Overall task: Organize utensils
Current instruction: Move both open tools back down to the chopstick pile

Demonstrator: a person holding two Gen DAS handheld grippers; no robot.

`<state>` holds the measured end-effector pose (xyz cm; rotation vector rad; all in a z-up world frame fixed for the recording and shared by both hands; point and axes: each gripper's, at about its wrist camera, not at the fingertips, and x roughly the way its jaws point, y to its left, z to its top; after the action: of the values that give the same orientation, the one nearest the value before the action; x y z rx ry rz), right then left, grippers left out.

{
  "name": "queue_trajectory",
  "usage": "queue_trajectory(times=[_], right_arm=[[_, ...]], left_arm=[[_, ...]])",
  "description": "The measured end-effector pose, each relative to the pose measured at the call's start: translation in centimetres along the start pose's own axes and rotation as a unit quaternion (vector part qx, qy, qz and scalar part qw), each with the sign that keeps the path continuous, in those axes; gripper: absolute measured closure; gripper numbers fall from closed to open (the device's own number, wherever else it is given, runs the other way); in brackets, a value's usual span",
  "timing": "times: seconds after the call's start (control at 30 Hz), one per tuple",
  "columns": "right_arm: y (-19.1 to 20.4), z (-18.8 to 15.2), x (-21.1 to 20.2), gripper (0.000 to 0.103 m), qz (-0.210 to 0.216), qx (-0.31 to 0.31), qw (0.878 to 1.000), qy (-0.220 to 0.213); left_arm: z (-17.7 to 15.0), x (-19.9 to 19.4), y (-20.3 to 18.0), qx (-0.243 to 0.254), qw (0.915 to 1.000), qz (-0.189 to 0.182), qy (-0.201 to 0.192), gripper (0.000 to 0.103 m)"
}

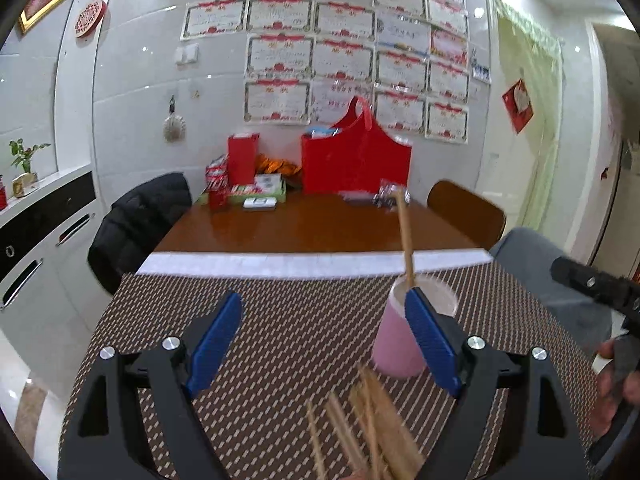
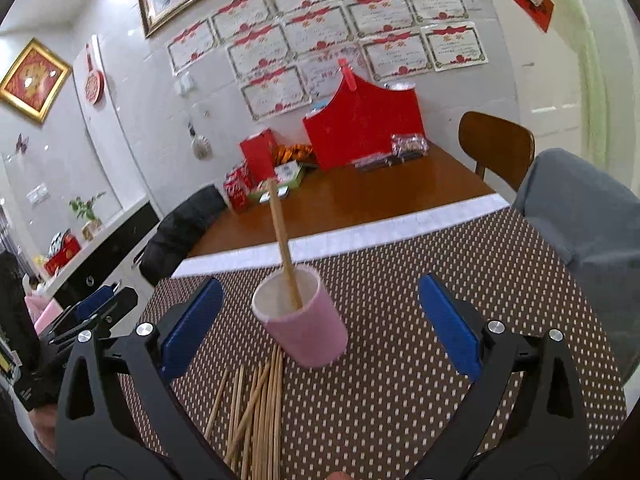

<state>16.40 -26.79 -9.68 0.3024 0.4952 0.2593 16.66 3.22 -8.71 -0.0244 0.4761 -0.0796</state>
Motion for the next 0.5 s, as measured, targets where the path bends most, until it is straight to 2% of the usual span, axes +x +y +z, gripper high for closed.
queue_trajectory(times=[0.33,0.5], right_arm=[[0.0,-5.0,0.5,0.006,-0.007,-0.011,0.998,0.063],[0.5,-7.5,1.6,0.006,-0.012,-0.036,0.993,0.108]], left_arm=[[-5.4,0.5,2.1,0.007,0.9962,0.028,0.082,0.021],[-9.3,1.7,2.3,0.026,0.9885,0.029,0.146,0.021]])
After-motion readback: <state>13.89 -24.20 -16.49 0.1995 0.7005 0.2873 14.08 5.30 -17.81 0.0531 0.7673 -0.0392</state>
